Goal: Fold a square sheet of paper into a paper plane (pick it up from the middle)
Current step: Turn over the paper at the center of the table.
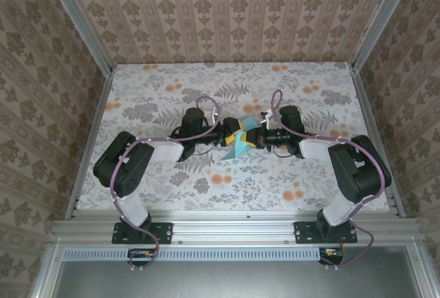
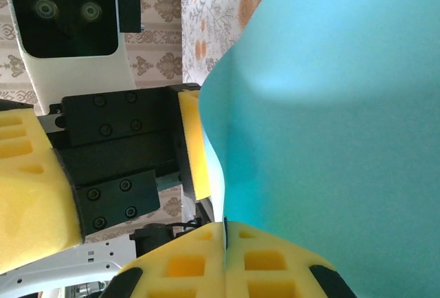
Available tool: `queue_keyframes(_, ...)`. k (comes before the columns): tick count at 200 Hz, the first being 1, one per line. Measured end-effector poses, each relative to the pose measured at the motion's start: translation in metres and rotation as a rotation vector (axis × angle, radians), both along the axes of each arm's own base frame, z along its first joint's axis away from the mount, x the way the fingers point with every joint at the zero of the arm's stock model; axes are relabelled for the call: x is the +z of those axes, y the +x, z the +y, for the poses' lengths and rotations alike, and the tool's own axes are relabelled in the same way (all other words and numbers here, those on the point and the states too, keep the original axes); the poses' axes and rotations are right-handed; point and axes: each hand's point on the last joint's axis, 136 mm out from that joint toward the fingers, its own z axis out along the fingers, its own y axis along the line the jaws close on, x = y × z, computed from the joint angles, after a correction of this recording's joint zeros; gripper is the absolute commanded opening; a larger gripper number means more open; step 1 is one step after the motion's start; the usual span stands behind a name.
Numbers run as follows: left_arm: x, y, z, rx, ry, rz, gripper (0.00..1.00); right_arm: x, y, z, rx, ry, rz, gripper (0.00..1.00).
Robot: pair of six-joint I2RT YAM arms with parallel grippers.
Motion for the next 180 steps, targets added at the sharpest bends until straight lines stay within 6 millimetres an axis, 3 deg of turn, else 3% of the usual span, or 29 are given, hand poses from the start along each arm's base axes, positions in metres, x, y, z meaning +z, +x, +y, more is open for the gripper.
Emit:
queue_keyframes(75, -0.011, -0.007, 0.001, -0.029, 0.041, 0.027, 0.51, -0.004, 0.001, -0.005, -0.014, -0.004, 0.012, 0.00)
queue_keyframes(118, -0.014, -0.008, 0.002, -0.041, 0.065, 0.029, 0.36, -0.007, 0.001, -0.005, -0.012, -0.008, 0.019, 0.00)
queue_keyframes(180, -0.024, -0.012, 0.004, -0.059, 0.107, 0.038, 0.22, -0.010, 0.002, -0.007, -0.017, -0.011, 0.029, 0.08)
